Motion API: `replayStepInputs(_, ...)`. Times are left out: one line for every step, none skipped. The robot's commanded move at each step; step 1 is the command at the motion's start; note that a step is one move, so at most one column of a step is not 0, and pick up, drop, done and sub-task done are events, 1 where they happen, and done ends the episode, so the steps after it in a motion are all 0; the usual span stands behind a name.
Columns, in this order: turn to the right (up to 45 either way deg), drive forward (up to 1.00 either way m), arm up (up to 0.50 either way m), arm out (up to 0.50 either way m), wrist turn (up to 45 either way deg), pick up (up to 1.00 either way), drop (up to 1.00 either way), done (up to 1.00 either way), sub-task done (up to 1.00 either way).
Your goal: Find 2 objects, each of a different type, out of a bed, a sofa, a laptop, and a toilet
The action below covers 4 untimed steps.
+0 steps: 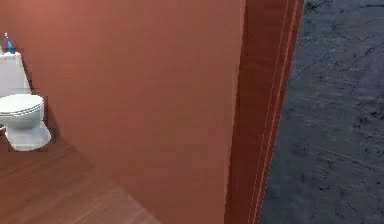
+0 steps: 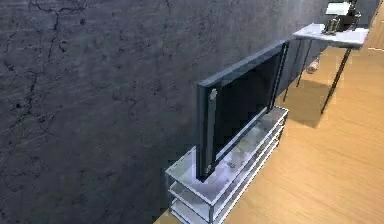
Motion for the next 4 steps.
replayStepInputs(-45.0, 0.0, 0.0, 0.0, 0.0, 0.0, 0.0, 0.0, 0.0)
replayStepInputs(-3.0, 0.0, 0.0, 0.0, 0.0, 0.0, 0.0, 0.0, 0.0)
replayStepInputs(0.0, 1.0, 0.0, 0.0, 0.0, 0.0, 0.0, 0.0, 0.0)
replayStepInputs(-3.0, 0.0, 0.0, 0.0, 0.0, 0.0, 0.0, 0.0, 0.0)
